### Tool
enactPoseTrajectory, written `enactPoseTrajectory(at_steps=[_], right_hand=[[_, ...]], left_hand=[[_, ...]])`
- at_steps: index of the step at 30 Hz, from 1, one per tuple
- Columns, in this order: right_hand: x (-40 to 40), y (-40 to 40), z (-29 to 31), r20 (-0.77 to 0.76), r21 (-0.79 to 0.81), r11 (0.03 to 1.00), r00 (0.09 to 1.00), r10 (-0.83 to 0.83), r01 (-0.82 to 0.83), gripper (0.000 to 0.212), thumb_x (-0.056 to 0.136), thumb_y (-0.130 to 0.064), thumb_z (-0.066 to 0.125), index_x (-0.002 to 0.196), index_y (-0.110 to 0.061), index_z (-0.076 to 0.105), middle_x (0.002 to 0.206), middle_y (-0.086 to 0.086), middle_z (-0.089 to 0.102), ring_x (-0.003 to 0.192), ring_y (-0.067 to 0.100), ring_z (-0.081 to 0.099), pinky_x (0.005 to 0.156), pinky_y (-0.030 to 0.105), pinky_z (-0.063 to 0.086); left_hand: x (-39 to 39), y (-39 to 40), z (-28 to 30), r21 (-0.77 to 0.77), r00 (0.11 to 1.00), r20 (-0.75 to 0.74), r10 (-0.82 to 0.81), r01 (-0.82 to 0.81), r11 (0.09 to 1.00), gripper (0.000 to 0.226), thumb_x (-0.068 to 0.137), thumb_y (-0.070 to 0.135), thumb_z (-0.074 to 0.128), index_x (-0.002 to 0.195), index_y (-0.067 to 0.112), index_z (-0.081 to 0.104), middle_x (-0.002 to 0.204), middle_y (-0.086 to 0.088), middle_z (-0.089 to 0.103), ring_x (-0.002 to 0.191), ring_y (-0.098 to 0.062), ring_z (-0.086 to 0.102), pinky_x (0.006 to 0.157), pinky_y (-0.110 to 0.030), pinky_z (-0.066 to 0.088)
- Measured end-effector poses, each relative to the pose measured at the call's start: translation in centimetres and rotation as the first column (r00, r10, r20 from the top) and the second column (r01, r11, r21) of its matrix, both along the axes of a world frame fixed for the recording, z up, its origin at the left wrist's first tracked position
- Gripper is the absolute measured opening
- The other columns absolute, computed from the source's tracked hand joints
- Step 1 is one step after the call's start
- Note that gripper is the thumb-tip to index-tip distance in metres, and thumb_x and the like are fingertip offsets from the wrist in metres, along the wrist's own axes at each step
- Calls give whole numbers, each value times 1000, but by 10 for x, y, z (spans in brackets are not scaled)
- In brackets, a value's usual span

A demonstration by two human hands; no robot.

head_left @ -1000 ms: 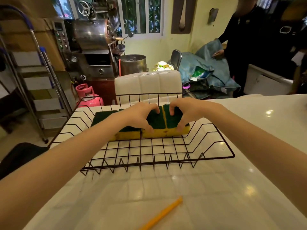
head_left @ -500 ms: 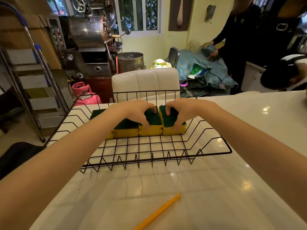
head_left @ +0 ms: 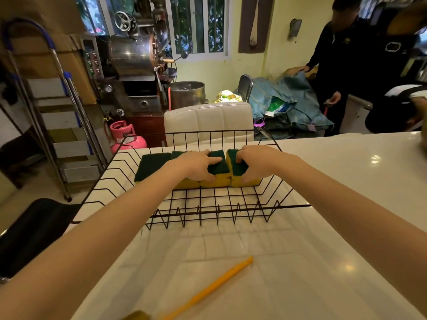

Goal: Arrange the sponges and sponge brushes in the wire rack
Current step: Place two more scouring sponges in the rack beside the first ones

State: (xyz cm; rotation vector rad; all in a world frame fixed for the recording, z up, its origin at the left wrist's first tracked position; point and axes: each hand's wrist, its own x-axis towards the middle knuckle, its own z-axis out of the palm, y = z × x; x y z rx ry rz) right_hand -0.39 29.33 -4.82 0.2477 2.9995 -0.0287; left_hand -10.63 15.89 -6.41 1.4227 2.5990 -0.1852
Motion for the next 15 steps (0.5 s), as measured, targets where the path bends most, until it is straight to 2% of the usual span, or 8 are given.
enactPoseTrajectory(at_steps=[2, 4, 7, 10, 13, 15], right_hand=[[7, -1, 3, 12, -84, 996, 1000, -22, 23, 52, 75, -32, 67, 121, -12, 49, 113, 10, 58, 97, 24, 55, 75, 30, 46], [17, -4, 8, -15, -193, 980, 999, -44, 41, 56, 78, -27, 66, 127, -13, 44, 116, 10, 57, 95, 22, 53, 76, 30, 46], [34, -17, 19, -166, -282, 959, 983, -74, 25, 55, 83, -22, 62, 132, -15, 40, 125, 12, 55, 101, 23, 53, 81, 29, 45], [56, -39, 30, -341, -351, 934, 938, -56, -72, 51, 86, -22, 60, 133, -17, 41, 128, 8, 57, 114, 22, 54, 92, 31, 45], [83, -68, 31, -508, -470, 852, 860, -47, -231, 49, 85, -20, 62, 130, -21, 43, 113, 4, 64, 98, 12, 62, 86, 25, 50], [103, -88, 25, -610, -560, 757, 786, -102, -336, 42, 83, -17, 63, 122, -23, 47, 97, 1, 67, 83, 10, 65, 77, 24, 55]], left_hand=[[3, -6, 3, 45, 997, 78, 20, -24, 999, 67, 87, 36, 51, 143, 30, 15, 154, -9, 17, 135, -30, 28, 107, -41, 30], [8, -14, 8, 126, 991, 134, -1, -16, 992, 63, 87, 34, 52, 141, 25, 23, 148, -8, 30, 131, -26, 34, 105, -38, 32], [23, -30, 20, 219, 990, 137, -41, 11, 976, 53, 88, 32, 51, 137, 21, 34, 141, -6, 43, 125, -22, 42, 99, -32, 35], [47, -53, 39, 324, 982, 176, -61, 0, 946, 47, 88, 32, 51, 133, 21, 41, 136, -4, 50, 120, -19, 48, 97, -31, 37], [76, -83, 54, 454, 967, 229, -111, -5, 891, 41, 88, 31, 52, 128, 23, 46, 124, -2, 60, 111, -14, 55, 94, -29, 45], [95, -107, 57, 508, 969, 203, -138, 16, 861, 43, 86, 34, 52, 128, 28, 44, 119, 5, 59, 106, -7, 54, 86, -19, 45]])
